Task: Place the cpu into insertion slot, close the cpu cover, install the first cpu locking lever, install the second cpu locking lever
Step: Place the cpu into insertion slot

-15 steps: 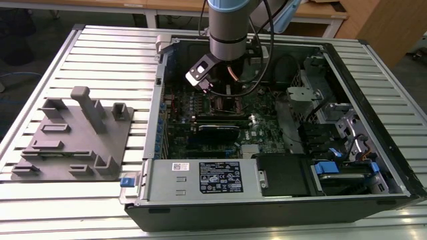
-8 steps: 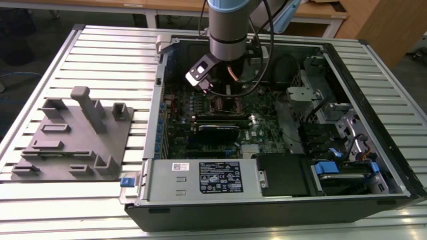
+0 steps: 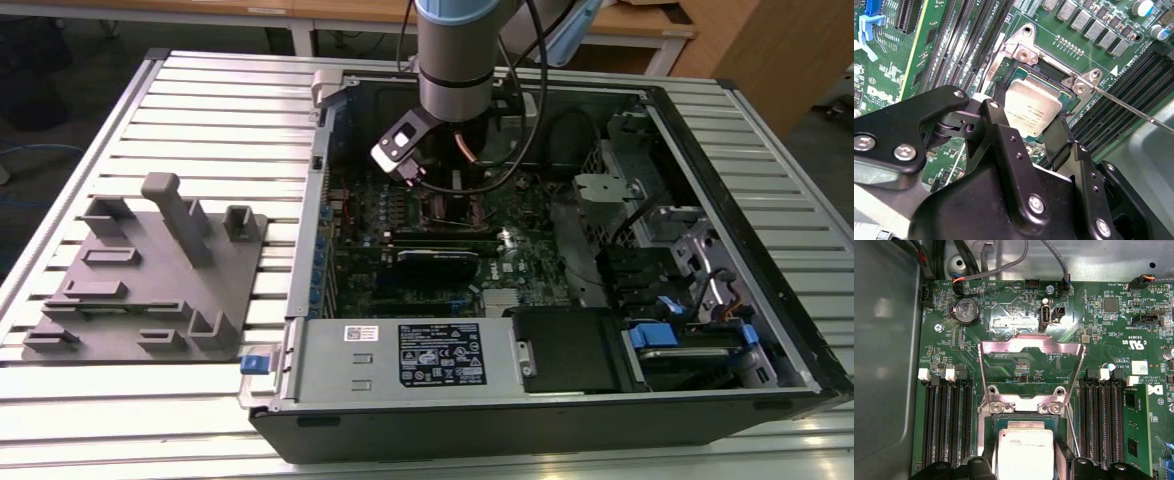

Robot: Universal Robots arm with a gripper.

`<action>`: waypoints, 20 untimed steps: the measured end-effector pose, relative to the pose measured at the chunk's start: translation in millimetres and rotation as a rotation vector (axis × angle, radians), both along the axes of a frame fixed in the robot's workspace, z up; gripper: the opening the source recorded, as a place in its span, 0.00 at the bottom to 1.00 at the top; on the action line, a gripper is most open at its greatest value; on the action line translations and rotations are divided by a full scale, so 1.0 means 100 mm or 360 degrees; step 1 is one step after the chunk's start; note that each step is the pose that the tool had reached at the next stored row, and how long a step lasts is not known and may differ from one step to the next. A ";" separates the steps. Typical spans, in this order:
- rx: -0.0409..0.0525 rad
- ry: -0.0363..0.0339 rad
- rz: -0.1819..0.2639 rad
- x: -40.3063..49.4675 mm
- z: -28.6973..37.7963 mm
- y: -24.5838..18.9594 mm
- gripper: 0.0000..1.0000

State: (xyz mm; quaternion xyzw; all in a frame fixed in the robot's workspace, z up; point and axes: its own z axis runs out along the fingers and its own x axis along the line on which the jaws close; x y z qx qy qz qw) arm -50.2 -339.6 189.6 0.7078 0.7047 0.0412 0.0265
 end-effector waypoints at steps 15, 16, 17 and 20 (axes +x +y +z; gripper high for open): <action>0.0002 -0.0001 0.0000 0.002 -0.016 0.002 0.60; 0.0001 -0.0001 0.0000 0.001 -0.014 0.001 0.60; 0.0000 0.0000 0.0000 0.000 -0.013 0.000 0.60; 0.0001 0.0000 0.0000 0.001 -0.007 0.001 0.60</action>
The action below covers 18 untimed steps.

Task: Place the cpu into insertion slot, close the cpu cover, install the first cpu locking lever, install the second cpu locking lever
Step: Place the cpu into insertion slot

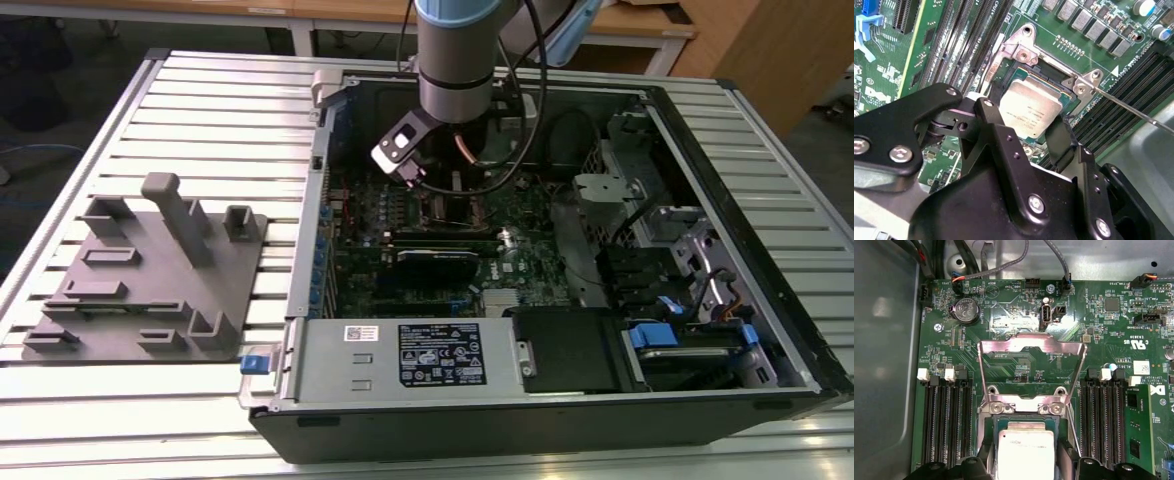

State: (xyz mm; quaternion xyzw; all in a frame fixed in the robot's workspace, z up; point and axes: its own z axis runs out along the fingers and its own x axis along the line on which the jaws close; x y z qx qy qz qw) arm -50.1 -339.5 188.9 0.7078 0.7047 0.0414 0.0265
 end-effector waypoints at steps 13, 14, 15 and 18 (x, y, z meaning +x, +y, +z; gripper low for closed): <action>0.0000 0.0000 0.0000 0.000 0.133 0.000 0.60; 0.0000 0.0000 0.0000 0.000 0.141 0.000 0.60; 0.0000 0.0000 0.0000 0.000 0.146 0.001 0.60; 0.0000 0.0000 0.0000 0.000 0.153 0.001 0.60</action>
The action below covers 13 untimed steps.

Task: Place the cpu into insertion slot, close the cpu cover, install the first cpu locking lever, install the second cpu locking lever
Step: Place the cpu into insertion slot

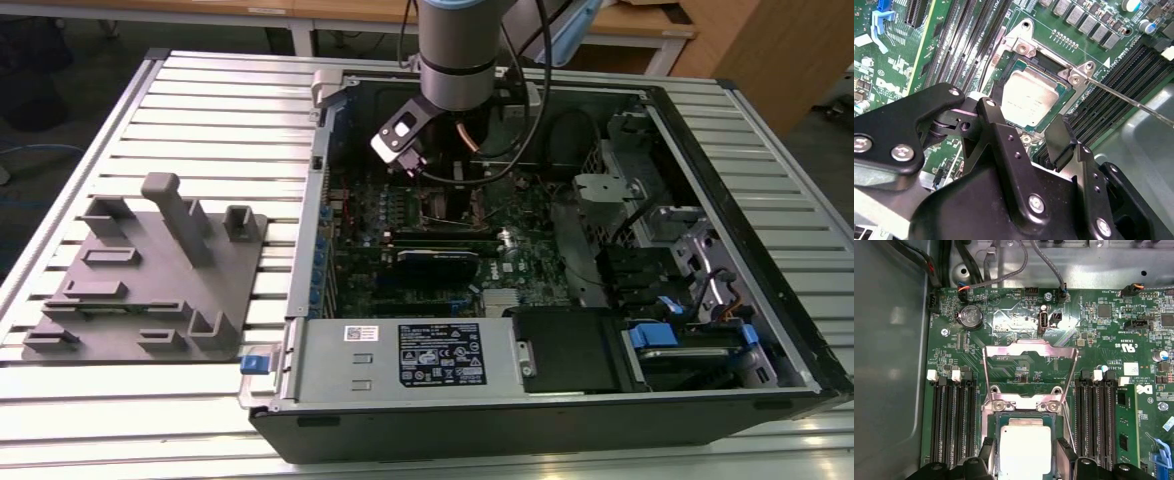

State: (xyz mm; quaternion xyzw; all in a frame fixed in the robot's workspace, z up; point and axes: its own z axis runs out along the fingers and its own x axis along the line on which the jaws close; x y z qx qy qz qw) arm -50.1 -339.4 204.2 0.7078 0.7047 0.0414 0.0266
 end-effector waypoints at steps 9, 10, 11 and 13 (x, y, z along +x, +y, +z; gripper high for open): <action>0.0000 0.0000 0.0000 0.000 0.002 0.000 0.60; 0.0000 0.0000 0.0000 0.000 0.002 0.000 0.60; 0.0000 0.0000 0.0000 0.000 0.002 0.000 0.60; 0.0000 0.0000 0.0000 0.000 0.003 0.000 0.60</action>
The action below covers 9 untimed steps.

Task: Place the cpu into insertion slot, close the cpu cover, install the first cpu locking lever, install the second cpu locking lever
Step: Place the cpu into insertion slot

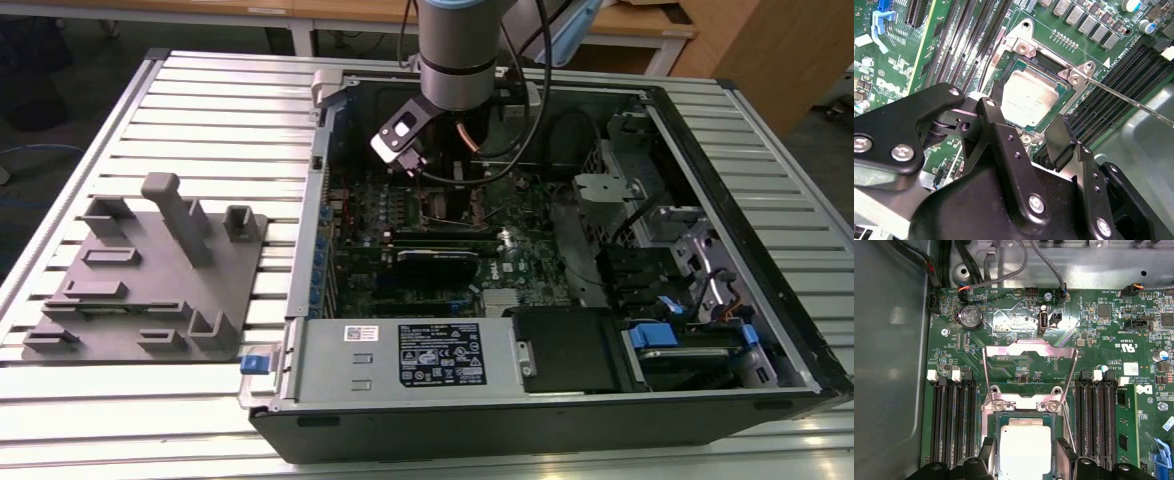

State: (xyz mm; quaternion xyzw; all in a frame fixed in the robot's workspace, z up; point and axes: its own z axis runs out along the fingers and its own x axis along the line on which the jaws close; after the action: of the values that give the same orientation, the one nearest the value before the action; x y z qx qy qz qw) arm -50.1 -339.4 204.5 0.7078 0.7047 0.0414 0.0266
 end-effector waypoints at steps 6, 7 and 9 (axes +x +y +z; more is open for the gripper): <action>0.0000 0.0000 0.0000 0.000 0.001 0.000 0.40; 0.0000 0.0000 0.0000 0.000 0.001 0.000 0.35; 0.0000 0.0000 0.0000 0.000 0.001 0.000 0.29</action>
State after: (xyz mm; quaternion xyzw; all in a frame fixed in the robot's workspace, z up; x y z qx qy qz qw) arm -50.1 -339.4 204.5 0.7078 0.7047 0.0414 0.0266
